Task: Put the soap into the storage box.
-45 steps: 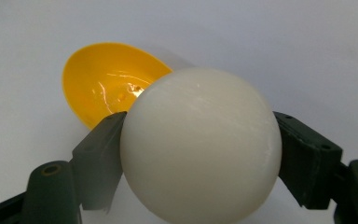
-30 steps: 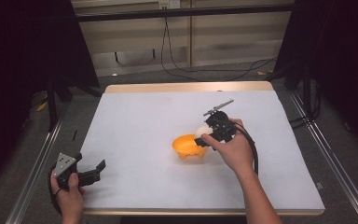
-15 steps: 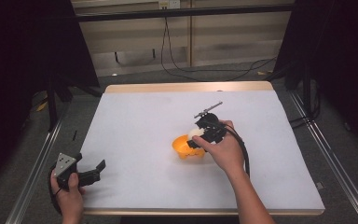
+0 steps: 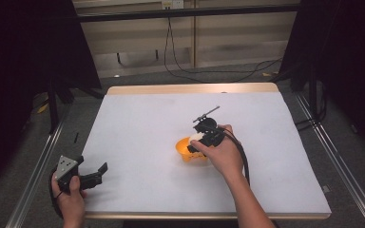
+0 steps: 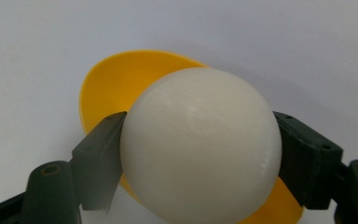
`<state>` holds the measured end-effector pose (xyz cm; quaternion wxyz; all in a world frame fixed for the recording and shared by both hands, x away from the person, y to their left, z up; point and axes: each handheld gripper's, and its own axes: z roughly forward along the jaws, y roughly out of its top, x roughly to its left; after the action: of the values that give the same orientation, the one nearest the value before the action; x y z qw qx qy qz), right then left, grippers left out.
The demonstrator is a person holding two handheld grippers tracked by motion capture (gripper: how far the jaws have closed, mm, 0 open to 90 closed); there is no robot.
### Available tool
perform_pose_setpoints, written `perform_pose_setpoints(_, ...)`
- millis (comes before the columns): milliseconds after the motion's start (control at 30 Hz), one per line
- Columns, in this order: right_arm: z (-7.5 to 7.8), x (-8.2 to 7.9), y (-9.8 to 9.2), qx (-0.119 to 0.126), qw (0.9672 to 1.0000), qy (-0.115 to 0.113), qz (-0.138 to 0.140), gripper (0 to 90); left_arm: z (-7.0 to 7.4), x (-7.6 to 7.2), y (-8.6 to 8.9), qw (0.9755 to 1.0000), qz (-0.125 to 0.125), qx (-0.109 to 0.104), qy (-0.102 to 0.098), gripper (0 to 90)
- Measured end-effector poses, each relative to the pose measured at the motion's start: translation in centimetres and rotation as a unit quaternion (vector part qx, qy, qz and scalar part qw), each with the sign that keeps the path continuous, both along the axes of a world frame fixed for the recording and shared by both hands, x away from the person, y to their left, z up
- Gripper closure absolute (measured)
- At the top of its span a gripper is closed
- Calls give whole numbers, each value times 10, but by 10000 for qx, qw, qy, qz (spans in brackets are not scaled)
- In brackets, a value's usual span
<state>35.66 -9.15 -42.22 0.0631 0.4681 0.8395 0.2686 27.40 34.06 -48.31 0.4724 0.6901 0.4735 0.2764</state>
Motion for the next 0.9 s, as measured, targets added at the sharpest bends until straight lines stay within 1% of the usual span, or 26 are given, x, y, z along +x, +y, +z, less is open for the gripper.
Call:
perform_pose_setpoints(100,-2,-1,2,-15,10000,65,22,238,0,0,0,10000,0,-1,-1,5)
perform_pose_setpoints(133,-3,-1,4,-10,10000,92,-14,238,0,0,0,10000,-1,-1,0,5)
perform_pose_setpoints(167,-4,-1,4,-3,10000,79,24,238,0,0,0,10000,0,0,0,5)
perform_pose_setpoints(233,-5,-1,6,-28,9999,146,37,237,0,0,0,10000,-17,-6,2,5)
perform_pose_setpoints(300,-6,-2,7,-69,9999,141,17,234,0,0,0,10000,-18,-5,4,5)
perform_pose_setpoints(333,-6,-3,7,-54,9999,90,-8,224,0,0,0,10000,-15,-8,2,5)
perform_pose_setpoints(400,-3,-4,4,113,9999,14,-104,165,0,0,0,10000,-14,1,6,5)
perform_pose_setpoints(467,1,-4,3,110,9997,-36,-207,136,0,0,0,10000,-10,-2,5,6)
perform_pose_setpoints(500,4,-5,1,91,9998,-108,-171,121,0,0,0,10000,-12,6,9,6)
perform_pose_setpoints(567,8,-6,-3,191,9995,-136,-214,98,0,0,0,10000,-10,5,8,6)
perform_pose_setpoints(600,10,-7,-5,190,9993,-192,-261,92,0,0,0,10000,-8,11,8,6)
perform_pose_setpoints(700,13,-10,-12,186,9988,-298,-345,52,0,0,0,10000,11,48,0,6)
perform_pose_setpoints(800,15,-14,-21,212,9980,-354,-476,7,0,0,0,10000,11,68,-4,7)
perform_pose_setpoints(867,16,-16,-27,198,9974,-452,-517,0,0,0,0,10000,8,71,1,7)
perform_pose_setpoints(900,17,-18,-30,217,9968,-546,-543,0,0,0,-1,10000,-6,56,-4,7)
